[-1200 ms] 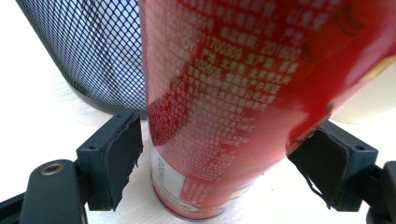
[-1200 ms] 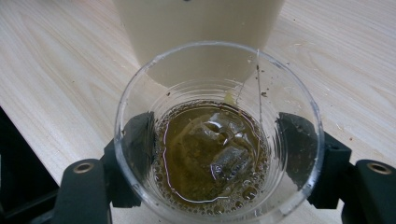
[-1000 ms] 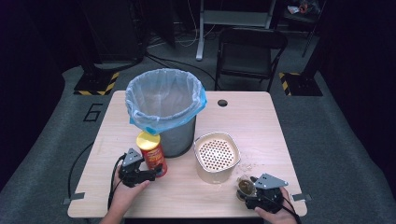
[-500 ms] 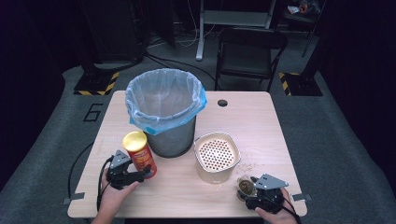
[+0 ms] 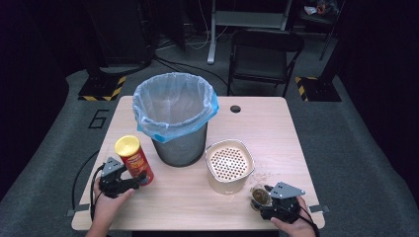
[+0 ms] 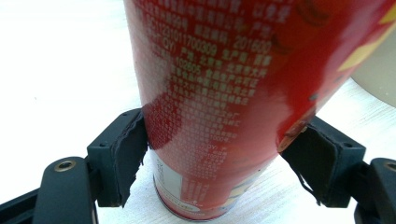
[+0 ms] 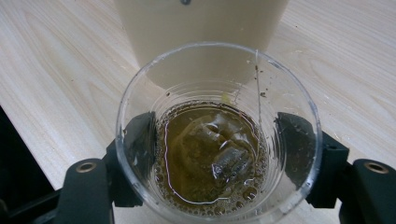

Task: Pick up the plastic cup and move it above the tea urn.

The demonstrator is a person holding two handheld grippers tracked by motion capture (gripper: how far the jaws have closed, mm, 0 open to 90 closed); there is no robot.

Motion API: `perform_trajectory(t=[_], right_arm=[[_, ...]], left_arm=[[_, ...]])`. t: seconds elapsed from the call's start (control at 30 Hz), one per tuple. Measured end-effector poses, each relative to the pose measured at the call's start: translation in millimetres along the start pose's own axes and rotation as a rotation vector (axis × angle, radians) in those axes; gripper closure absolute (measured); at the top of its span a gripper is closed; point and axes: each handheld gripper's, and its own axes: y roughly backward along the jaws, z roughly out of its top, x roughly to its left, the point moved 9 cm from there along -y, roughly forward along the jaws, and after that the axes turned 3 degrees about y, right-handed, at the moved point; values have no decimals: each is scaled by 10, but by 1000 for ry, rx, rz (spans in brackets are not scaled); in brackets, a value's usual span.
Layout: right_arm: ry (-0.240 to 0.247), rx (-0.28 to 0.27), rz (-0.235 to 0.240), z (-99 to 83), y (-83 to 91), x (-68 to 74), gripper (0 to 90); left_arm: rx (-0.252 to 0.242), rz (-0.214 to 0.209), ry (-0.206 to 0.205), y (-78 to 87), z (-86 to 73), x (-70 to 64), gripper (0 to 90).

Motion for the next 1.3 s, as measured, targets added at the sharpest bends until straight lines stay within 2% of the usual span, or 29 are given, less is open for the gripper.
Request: perform_trajectory(t=[0.03,0.3,0.37,0.4,0.43,0.5,0.53,0.63,0.73,0.87,1.03,1.2,1.23,1.3], right_arm=[[5,1,7,-2,-1,-15,306],[22,-1,2,-11,18,-144,314],[12,-12,2,1,48,-246,319],[5,-15,-2,8,57,-295,342],[4,-27,1,24,66,-346,363],[-14,-33,-20,54,75,-463,365],[-14,-37,-21,65,79,-506,365],[-32,-58,-8,91,68,-580,365],[-10,-92,-15,108,9,-659,364],[-3,-92,-42,145,-51,-768,363],[0,-99,-59,242,-71,-892,364],[52,-104,-76,410,-83,-1008,364],[73,-108,-79,497,-86,-1057,364],[83,-117,-81,547,-92,-1082,364]], left_arm=[[-18,6,6,-11,7,1,232],[-31,-14,27,-21,-9,6,223],[-34,-18,28,-22,-14,6,222],[-24,-22,26,-16,-22,5,222],[-35,-18,29,-26,-19,6,221],[-35,-19,31,-28,-24,9,221],[-23,-25,31,-23,-34,10,219],[-34,-19,33,-32,-30,11,219],[-36,-20,37,-33,-33,10,219],[-31,-17,27,-33,-42,15,221],[-25,-22,34,-39,-54,13,221],[-25,-21,32,-42,-56,14,221],[-22,-22,33,-41,-59,14,221],[-23,-20,32,-41,-59,15,222]])
